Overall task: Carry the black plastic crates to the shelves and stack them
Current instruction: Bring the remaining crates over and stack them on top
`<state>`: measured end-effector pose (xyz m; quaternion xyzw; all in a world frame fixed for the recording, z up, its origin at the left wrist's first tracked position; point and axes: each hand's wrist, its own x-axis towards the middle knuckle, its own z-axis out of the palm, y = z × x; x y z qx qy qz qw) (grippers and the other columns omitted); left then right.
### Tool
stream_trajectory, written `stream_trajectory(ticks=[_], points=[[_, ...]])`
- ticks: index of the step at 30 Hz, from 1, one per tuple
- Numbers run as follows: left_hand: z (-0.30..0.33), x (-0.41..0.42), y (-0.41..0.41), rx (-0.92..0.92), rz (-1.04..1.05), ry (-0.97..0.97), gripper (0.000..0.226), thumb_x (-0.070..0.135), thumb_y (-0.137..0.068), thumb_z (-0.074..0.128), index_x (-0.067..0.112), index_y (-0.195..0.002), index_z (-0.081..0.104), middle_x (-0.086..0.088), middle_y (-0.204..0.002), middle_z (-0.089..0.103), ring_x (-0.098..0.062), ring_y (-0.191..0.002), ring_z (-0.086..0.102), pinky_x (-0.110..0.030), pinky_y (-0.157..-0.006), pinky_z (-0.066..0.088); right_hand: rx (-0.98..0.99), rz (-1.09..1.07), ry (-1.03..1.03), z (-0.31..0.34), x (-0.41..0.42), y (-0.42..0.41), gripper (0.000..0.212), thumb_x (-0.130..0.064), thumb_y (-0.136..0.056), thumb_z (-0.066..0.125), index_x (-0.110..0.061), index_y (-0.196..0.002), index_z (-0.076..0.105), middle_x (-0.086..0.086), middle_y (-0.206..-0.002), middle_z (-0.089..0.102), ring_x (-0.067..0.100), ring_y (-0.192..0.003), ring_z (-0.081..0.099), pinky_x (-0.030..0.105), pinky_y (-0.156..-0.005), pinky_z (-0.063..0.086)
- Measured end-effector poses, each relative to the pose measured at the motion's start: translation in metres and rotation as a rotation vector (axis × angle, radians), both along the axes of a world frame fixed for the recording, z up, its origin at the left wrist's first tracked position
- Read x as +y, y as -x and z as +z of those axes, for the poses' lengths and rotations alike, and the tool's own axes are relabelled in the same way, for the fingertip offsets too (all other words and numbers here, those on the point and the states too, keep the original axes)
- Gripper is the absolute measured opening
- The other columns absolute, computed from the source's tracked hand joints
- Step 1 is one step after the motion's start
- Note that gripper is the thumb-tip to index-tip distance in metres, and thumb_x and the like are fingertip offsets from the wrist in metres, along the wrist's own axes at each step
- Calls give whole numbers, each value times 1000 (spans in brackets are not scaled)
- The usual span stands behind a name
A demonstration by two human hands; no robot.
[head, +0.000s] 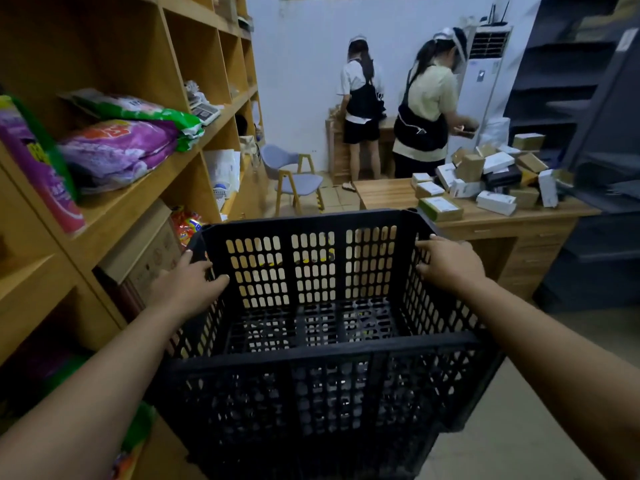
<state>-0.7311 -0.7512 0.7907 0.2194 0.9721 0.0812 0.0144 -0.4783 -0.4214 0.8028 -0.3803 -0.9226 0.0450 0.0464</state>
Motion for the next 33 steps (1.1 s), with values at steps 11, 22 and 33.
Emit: stream_trajectory(ticks=[11, 22, 33], points=[[15, -4, 21, -40, 61, -302, 60, 50, -91, 49, 23, -143, 40, -8, -161, 7, -35, -141, 25, -49, -106, 35, 137, -72, 177, 16, 6, 34, 46, -35, -91, 56, -27, -136, 52, 7, -129, 61, 28, -114, 57, 43, -95, 45], [-6, -6, 24, 89, 42, 85, 72, 70, -86, 35, 35, -148, 25, -2, -160, 12, -45, -133, 34, -48, -101, 38, 39, 20, 23, -7, 3, 28, 46, -40, -95, 52, -26, -139, 50, 5, -155, 33, 27, -134, 42, 43, -107, 36], [-9, -7, 24, 129, 25, 204, 77, 71, -85, 34, 30, -149, 24, -3, -161, 6, -45, -131, 36, -50, -100, 40, 42, 56, 80, -6, -1, 15, 44, -25, -95, 48, -28, -139, 49, 6, -147, 46, 35, -122, 51, 45, -100, 43]])
